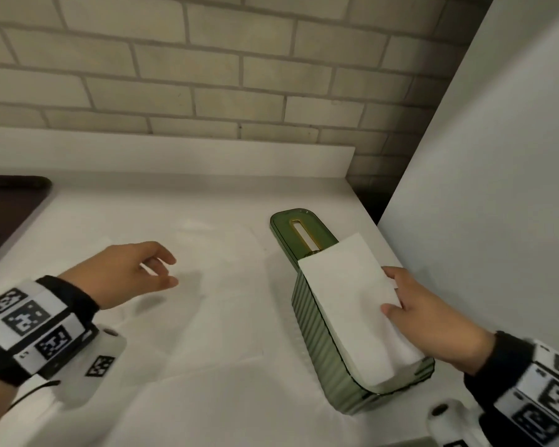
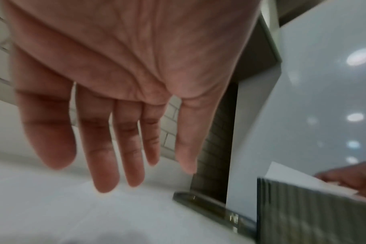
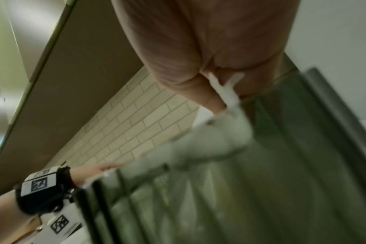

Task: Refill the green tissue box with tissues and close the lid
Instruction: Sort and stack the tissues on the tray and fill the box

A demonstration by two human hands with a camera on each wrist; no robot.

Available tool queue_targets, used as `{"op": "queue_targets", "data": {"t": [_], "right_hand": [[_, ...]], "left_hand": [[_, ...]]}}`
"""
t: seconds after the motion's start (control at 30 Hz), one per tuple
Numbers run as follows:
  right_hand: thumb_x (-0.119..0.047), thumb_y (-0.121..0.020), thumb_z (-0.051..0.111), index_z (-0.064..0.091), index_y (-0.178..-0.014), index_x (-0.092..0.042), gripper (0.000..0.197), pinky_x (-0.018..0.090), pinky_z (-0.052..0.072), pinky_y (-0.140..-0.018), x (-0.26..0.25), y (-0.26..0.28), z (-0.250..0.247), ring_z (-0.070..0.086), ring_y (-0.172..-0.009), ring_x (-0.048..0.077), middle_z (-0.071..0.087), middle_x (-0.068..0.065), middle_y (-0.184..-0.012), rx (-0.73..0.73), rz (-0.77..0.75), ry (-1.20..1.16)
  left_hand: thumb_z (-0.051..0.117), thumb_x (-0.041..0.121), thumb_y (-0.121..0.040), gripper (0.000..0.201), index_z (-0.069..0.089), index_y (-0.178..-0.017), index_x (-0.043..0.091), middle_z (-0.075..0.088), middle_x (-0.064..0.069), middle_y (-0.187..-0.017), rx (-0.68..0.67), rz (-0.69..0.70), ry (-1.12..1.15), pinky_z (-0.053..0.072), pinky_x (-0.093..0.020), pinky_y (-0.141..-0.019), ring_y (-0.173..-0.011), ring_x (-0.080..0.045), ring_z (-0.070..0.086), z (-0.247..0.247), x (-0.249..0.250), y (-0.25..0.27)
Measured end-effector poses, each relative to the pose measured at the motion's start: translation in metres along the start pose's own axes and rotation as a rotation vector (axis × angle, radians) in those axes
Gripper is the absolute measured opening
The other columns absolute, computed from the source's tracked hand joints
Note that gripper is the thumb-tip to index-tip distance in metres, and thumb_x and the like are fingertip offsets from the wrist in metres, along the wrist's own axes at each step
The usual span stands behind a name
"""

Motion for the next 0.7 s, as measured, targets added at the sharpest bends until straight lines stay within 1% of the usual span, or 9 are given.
{"op": "queue_targets", "data": {"t": [0.07,0.13,0.23,0.33,0.37,0.47,0.57,0.63,0.7], "right_hand": [[-0.006,-0.096,0.044,0.004,-0.148,-0.02,0.068,0.017,0.034,-0.094,-0.002,-0.001,0.01,0.046,-0.111,0.01,0.045,-0.005,-0.127,-0.091,0.006,0.095],[-0.01,-0.095,0.046,-0.014,-0.148,-0.021,0.081,0.02,0.032,-0.102,-0.003,0.001,0.017,0.045,-0.117,0.013,0.04,0.0,-0.138,-0.153,0.007,0.205],[-0.017,-0.094,0.052,-0.021,-0.147,-0.024,0.091,0.023,0.036,-0.103,-0.006,0.003,0.019,0.048,-0.121,0.017,0.041,0.005,-0.142,-0.183,-0.021,0.351],[-0.025,-0.093,0.054,-0.016,-0.148,-0.024,0.089,0.019,0.024,-0.109,-0.01,0.005,0.019,0.03,-0.137,0.014,0.021,0.0,-0.154,-0.207,-0.065,0.512],[-0.027,-0.093,0.054,-0.013,-0.149,-0.024,0.087,0.018,0.022,-0.109,-0.012,0.007,0.02,0.027,-0.139,0.013,0.018,-0.001,-0.155,-0.207,-0.079,0.556],[-0.031,-0.093,0.053,-0.006,-0.149,-0.025,0.082,0.017,0.029,-0.104,-0.02,0.01,0.021,0.035,-0.133,0.012,0.022,0.0,-0.149,-0.148,-0.119,0.625],[-0.024,-0.094,0.053,-0.001,-0.149,-0.032,0.077,0.017,0.033,-0.099,-0.028,0.009,0.017,0.041,-0.127,0.011,0.034,0.0,-0.142,-0.072,-0.171,0.616],[-0.016,-0.095,0.05,0.012,-0.147,-0.034,0.067,0.01,0.032,-0.089,-0.03,0.006,0.013,0.043,-0.122,0.009,0.041,-0.002,-0.138,-0.06,-0.176,0.588],[-0.012,-0.095,0.048,0.031,-0.143,-0.034,0.055,0.003,0.026,-0.077,-0.031,0.003,0.006,0.046,-0.109,0.001,0.044,-0.006,-0.135,-0.024,-0.186,0.551]], "left_hand": [[0.075,0.036,-0.074,0.033,0.054,-0.1,0.037,0.062,0.015,-0.101,-0.078,-0.039,-0.11,0.042,-0.018,-0.072,-0.087,-0.004,0.058,0.004,-0.015,-0.003],[0.078,0.036,-0.071,0.044,0.051,-0.105,0.038,0.059,0.012,-0.111,-0.156,-0.067,-0.245,0.04,-0.019,-0.079,-0.093,-0.006,0.055,0.009,-0.03,-0.005],[0.079,0.038,-0.069,0.063,0.048,-0.123,0.032,0.05,0.009,-0.124,-0.215,-0.086,-0.361,0.035,-0.018,-0.087,-0.105,-0.009,0.048,0.013,-0.043,-0.009],[0.079,0.043,-0.068,0.075,0.042,-0.132,0.028,0.046,0.006,-0.129,-0.222,-0.086,-0.392,0.035,-0.019,-0.094,-0.115,-0.012,0.047,0.015,-0.046,-0.016],[0.078,0.045,-0.068,0.078,0.041,-0.133,0.027,0.045,0.006,-0.129,-0.222,-0.091,-0.397,0.035,-0.02,-0.095,-0.116,-0.012,0.047,0.016,-0.046,-0.019],[0.072,0.055,-0.071,0.072,0.046,-0.13,0.023,0.049,0.006,-0.118,-0.191,-0.135,-0.351,0.039,-0.022,-0.093,-0.104,-0.012,0.05,0.019,-0.045,-0.029],[0.063,0.059,-0.076,0.062,0.048,-0.124,0.022,0.053,0.008,-0.108,-0.165,-0.219,-0.241,0.039,-0.023,-0.091,-0.1,-0.012,0.05,0.025,-0.043,-0.04],[0.066,0.055,-0.076,0.058,0.049,-0.12,0.021,0.053,0.006,-0.104,-0.16,-0.244,-0.18,0.038,-0.023,-0.088,-0.098,-0.014,0.049,0.03,-0.042,-0.047],[0.071,0.045,-0.076,0.052,0.05,-0.116,0.019,0.055,0.005,-0.098,-0.146,-0.236,-0.154,0.038,-0.023,-0.083,-0.094,-0.014,0.051,0.034,-0.041,-0.053]]}}
Point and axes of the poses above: each hand's wrist, its own y-axis away from the middle knuckle, its own z-axis out of the palm, x = y × z, the point moved 6 cm from there along -y, towards the middle knuckle
